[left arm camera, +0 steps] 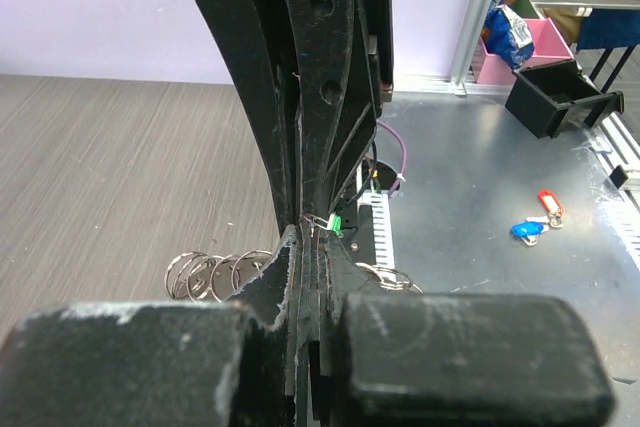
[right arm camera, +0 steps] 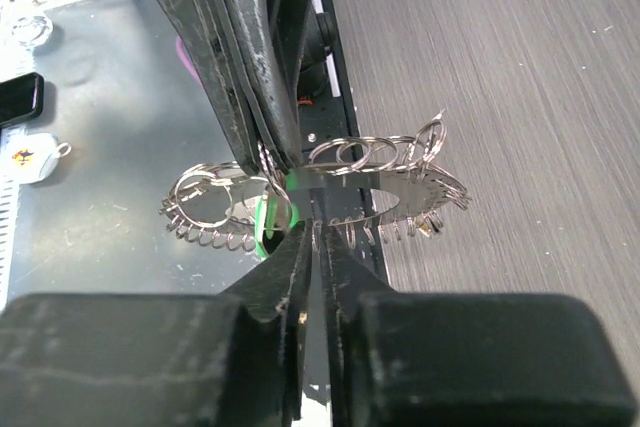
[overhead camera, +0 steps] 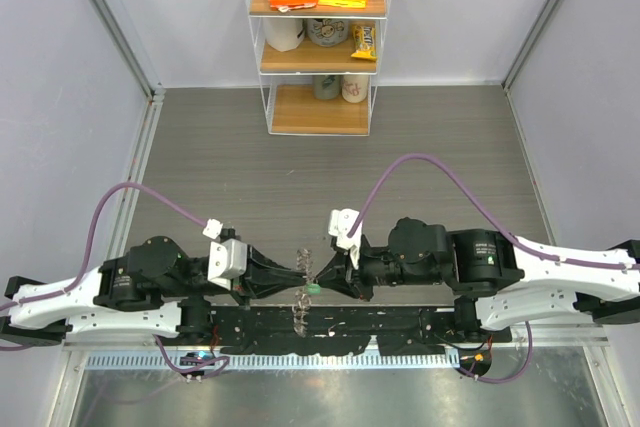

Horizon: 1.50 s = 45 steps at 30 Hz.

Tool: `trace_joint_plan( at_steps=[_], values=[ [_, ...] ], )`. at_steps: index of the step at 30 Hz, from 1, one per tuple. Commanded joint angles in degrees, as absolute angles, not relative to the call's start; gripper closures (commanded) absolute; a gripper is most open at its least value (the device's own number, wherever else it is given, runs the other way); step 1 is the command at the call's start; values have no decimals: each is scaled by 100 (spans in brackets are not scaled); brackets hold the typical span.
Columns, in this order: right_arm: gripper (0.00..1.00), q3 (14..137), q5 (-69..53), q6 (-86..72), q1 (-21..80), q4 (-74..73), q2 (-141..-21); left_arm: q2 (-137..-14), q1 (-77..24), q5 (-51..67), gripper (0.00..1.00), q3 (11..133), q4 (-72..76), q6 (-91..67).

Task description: Put the keys on the keyring

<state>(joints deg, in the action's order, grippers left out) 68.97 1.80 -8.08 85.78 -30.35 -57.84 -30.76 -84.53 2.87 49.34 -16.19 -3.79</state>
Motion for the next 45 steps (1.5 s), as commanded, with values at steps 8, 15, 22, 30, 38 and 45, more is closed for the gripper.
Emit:
trace_joint_plan(
  at_steps=[8,15,22,30,38,45],
  values=[
    [74,6908,694,-861,8596,-2575,-4922,-2988,-8473,255,100,4966,-949,-334],
    [63,6856,186,-879,8596,-2391,-4939,-3050,-8473,264,100,5001,-932,-316],
    [58,6636,-333,-888,8613,-2083,-5053,-3067,-8473,123,100,5001,-862,-343],
    [54,6592,-483,-765,8604,-1951,-5176,-3041,-8481,53,100,4966,-800,-334],
    [55,6566,-167,-686,8604,-1864,-5291,-2936,-8481,53,100,4887,-686,-404],
    [77,6486,-35,-580,8640,-1758,-5273,-2786,-8481,53,100,4737,-528,-475]
  ],
)
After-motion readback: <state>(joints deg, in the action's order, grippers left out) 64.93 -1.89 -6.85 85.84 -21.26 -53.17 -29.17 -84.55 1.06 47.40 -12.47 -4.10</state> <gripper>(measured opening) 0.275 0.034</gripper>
